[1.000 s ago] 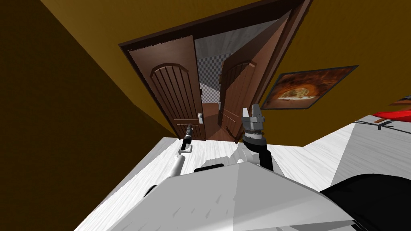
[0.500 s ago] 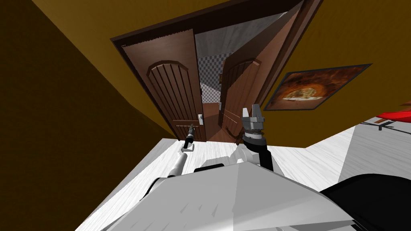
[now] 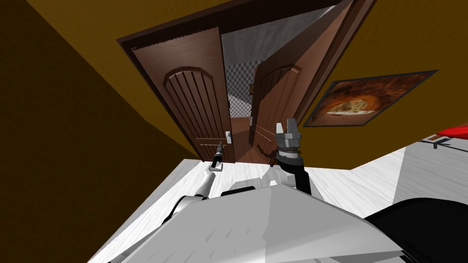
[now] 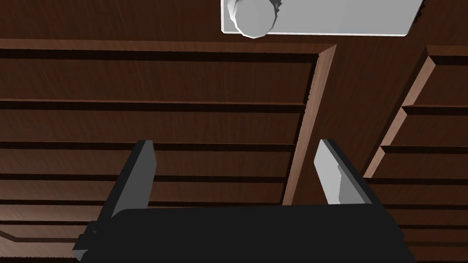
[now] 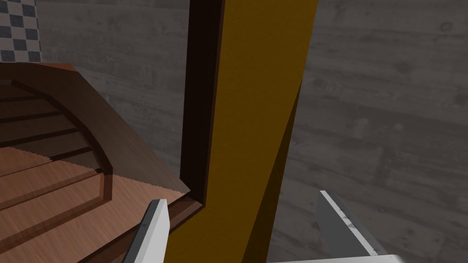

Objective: Push the door open

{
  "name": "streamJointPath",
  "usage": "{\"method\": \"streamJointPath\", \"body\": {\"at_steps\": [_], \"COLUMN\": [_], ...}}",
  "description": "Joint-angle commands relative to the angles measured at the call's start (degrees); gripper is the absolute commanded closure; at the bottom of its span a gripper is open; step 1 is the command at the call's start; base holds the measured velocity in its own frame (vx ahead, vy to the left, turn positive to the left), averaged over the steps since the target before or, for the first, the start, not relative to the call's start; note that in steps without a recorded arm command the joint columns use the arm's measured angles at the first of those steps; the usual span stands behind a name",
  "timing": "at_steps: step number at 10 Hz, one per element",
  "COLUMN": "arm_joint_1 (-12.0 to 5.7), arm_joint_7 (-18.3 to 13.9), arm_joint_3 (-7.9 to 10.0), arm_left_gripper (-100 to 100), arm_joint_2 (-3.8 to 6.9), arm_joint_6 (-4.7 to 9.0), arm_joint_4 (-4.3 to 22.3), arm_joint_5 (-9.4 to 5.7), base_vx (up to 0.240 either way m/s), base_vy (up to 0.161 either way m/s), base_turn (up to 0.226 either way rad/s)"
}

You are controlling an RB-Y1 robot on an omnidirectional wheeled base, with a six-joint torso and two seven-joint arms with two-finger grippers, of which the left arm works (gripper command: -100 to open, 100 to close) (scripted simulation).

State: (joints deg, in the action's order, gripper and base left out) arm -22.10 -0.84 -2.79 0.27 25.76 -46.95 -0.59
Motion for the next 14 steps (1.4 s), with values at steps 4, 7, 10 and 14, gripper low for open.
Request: {"method": "streamJointPath", "body": {"at_steps": [4,7,10,14], "arm_joint_1": [-3.46,-5.11,-5.06,-5.24], "arm_joint_7": [-0.13,-0.15,-0.14,-0.05], "arm_joint_3": [-0.39,-0.55,-0.42,0.0], "arm_left_gripper": [-100,-100,-100,-100], "arm_joint_2": [-1.51,-2.45,-0.59,1.06], "arm_joint_6": [0.16,0.32,0.18,0.14], "arm_joint_4": [5.65,8.42,8.24,8.46], "arm_joint_5": [0.01,0.02,-0.03,-0.17], "base_vx": [0.09,0.067,0.052,0.186], "base_vy": [0.018,0.008,0.0,-0.052], "base_turn": [-0.011,-0.007,-0.009,-0.021]}}
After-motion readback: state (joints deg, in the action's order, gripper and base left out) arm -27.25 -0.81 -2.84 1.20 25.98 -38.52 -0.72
